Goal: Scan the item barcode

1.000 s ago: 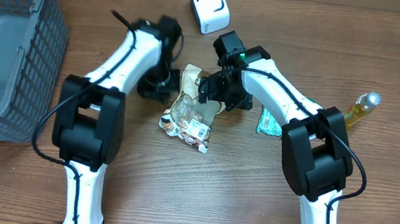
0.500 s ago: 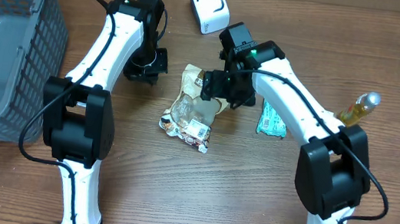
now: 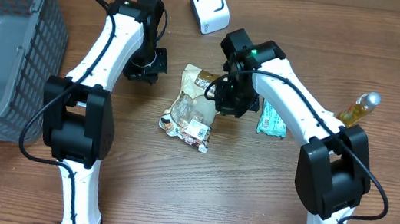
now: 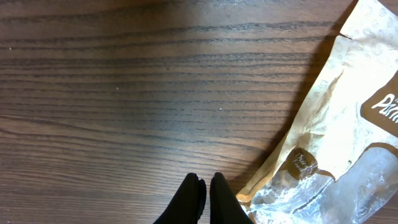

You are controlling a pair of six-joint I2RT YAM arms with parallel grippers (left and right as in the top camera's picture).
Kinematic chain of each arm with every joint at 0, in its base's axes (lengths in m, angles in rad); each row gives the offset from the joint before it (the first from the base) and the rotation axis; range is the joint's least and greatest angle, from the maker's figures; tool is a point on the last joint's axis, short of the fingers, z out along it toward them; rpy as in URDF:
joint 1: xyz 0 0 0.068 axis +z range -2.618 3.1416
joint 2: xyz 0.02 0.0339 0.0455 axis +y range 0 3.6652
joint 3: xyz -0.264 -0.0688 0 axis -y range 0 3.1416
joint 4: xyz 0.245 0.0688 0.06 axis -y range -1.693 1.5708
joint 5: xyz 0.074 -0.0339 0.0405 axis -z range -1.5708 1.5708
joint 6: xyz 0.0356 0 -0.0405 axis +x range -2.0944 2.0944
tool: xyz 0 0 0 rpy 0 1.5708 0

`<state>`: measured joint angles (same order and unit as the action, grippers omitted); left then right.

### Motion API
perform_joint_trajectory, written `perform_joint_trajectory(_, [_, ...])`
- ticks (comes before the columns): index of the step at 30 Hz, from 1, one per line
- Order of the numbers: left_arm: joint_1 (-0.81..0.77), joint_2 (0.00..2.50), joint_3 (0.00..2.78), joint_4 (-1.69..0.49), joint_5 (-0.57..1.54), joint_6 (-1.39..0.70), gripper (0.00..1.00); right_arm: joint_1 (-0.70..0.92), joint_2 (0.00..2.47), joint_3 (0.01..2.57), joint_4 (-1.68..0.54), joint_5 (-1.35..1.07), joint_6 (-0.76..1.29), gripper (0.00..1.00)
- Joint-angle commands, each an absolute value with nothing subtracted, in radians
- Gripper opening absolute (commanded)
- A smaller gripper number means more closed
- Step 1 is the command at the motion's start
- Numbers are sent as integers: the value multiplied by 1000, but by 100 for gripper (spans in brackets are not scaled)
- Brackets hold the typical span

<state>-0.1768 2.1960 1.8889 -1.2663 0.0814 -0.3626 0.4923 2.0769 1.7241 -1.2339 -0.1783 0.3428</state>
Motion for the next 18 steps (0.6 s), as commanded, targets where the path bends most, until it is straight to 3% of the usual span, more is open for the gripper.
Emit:
perform_joint_trajectory(1, [-184,2197,1880,-1264,71,-355,6,496,2065,1721,-1237,-177,342,4])
perform_joint_trajectory(18, [-184,2197,1880,-1256,71,-355,6,500,2069,1671,-1287,-177,344,4])
